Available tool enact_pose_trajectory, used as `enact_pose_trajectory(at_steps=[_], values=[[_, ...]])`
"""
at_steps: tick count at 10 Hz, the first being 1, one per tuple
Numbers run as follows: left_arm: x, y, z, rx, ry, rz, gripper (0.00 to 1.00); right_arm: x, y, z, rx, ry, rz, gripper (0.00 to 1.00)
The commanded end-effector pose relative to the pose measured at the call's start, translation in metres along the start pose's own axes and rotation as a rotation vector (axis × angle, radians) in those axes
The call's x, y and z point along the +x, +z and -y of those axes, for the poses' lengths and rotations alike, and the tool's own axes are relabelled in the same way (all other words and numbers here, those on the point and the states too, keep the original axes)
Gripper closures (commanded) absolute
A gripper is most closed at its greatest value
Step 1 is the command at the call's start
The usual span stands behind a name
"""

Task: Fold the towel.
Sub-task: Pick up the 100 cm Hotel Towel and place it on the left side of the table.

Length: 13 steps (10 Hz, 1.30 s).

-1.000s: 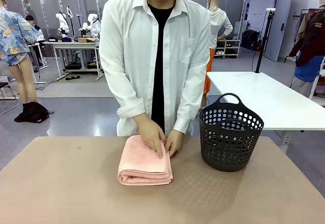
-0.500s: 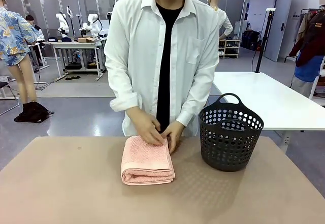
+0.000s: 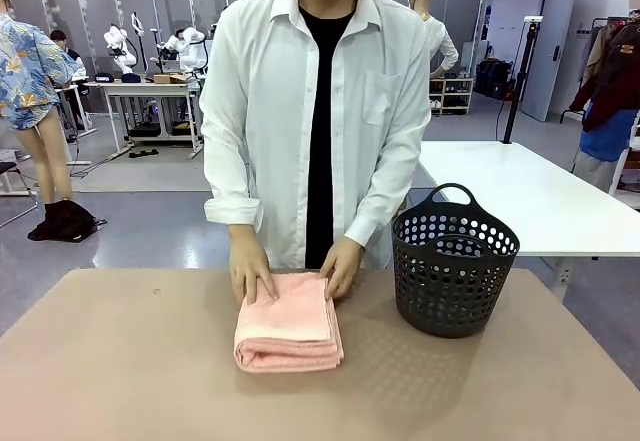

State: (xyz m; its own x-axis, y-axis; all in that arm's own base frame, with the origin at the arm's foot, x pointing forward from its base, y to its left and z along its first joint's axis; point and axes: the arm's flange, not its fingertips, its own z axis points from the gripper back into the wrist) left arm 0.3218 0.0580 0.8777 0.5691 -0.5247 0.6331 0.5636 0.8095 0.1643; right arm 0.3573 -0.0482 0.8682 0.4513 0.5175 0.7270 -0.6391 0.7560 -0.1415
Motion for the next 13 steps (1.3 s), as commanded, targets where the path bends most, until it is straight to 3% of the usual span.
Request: enact_pose_trajectory(at_steps=[1, 13], values=[[0.0013, 0.0040, -0.0003, -0.003, -0.001, -0.015, 0.00, 0.0002, 0.0021, 0.0003, 0.013, -0.009, 0.002, 0.00], [0.0013, 0.0040, -0.0003, -0.003, -0.001, -0.015, 0.00, 0.0002, 0.0021, 0.0003, 0.013, -0.009, 0.002, 0.00]])
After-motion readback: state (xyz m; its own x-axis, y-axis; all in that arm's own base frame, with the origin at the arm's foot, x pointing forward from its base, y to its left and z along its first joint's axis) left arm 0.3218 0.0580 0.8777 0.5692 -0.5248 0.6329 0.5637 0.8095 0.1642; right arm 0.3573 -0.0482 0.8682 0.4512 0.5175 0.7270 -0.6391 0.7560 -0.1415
